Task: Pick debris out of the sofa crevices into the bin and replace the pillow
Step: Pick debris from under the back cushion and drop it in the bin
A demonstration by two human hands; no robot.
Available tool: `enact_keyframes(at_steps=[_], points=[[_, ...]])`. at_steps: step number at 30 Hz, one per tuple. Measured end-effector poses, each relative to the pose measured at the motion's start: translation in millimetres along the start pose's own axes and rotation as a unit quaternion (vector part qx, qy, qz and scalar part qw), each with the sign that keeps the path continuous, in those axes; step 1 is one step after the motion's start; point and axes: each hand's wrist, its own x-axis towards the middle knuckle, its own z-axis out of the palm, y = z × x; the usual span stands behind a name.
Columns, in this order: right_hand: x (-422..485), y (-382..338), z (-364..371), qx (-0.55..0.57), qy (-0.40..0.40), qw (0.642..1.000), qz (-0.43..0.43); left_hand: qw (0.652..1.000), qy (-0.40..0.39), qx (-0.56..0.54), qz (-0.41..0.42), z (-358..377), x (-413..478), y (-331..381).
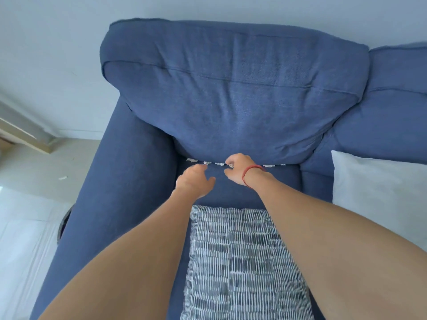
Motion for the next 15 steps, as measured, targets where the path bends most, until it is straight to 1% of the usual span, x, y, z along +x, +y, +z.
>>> enact_keyframes(at_steps=[2,5,10,15], points=[[15.7,7.1,11.4,-0.020,-0.010,1.000,0.014,1.000,-0.019,0.001,-0.012,11.8,10.8,-6.5],[37.5,14.3,34.5,-0.042,-0.048,0.998,0.028,0.998,-0.049,-0.007,-0.034,28.4,24.5,-25.6],[77.3,5.5,65.8,-0.011,-0.091,0.995,0.048,0.993,-0.083,-0.035,-0.080,36.3,60.5,-61.8],[120.3,-5.4,90.9,0.015,-0.118,0.990,0.071,0.987,-0.111,-0.061,-0.097,42.6,104.5,-85.3]])
